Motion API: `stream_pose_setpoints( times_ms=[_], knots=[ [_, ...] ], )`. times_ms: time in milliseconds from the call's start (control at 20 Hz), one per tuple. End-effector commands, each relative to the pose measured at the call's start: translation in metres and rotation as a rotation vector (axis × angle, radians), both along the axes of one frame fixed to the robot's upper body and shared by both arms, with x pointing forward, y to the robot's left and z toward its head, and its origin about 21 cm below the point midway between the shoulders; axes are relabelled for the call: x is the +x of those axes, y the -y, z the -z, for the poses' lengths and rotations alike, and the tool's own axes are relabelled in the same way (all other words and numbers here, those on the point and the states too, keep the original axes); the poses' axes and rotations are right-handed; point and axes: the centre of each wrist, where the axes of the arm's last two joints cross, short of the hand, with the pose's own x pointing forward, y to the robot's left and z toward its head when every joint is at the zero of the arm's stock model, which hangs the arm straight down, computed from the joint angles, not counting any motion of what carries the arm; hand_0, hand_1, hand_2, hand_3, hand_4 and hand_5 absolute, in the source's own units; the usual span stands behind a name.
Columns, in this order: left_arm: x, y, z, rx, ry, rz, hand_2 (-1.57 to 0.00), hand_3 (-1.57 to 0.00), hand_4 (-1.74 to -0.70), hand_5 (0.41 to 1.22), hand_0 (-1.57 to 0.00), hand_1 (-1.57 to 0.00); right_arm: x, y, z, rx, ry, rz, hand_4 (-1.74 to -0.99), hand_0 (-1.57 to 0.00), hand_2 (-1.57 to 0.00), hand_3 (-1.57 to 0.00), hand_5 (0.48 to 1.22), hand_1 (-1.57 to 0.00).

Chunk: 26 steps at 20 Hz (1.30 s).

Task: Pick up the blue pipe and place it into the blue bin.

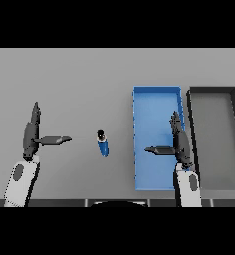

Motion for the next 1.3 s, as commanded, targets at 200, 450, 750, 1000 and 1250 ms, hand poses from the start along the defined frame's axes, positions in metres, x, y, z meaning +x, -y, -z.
stream_pose_setpoints(
  times_ms=[200, 450, 750, 1000, 1250],
  knots=[
    [0.002, 0.000, 0.000, 0.000, 0.006, 0.001, 0.00, 0.00, -1.01, 0.586, 0.00, 0.00, 0.002, 0.000, 0.000, 0.000, -0.002, 0.000, -1.222, 0.00, 0.00, 0.00, 0.603, 0.00],
    [-0.017, -0.030, 0.000, 0.153, 0.006, 0.289, 0.00, 0.00, -1.01, 0.588, 0.00, 0.00, -0.017, 0.019, -0.012, -0.211, 0.092, -0.118, -1.228, 0.00, 0.00, 0.00, 0.599, 0.00],
    [-0.024, -0.032, -0.004, 0.124, 0.006, 0.404, 0.00, 0.00, -1.02, 0.594, 0.00, 0.00, -0.020, 0.017, -0.012, -0.245, 0.073, -0.129, -1.218, 0.00, 0.00, 0.00, 0.589, 0.00],
    [-0.033, -0.011, -0.007, 0.154, -0.073, 0.594, 0.00, 0.00, -1.04, 0.548, 0.00, 0.00, -0.017, 0.017, -0.016, -0.255, 0.118, -0.152, -1.223, 0.00, 0.00, 0.00, 0.601, 0.00],
    [-0.038, 0.017, -0.007, 0.156, -0.142, 0.729, 0.00, 0.00, -1.09, 0.480, 0.00, 0.00, -0.020, 0.018, -0.015, -0.249, 0.117, -0.152, -1.244, 0.00, 0.00, 0.00, 0.607, 0.00]
  ],
)
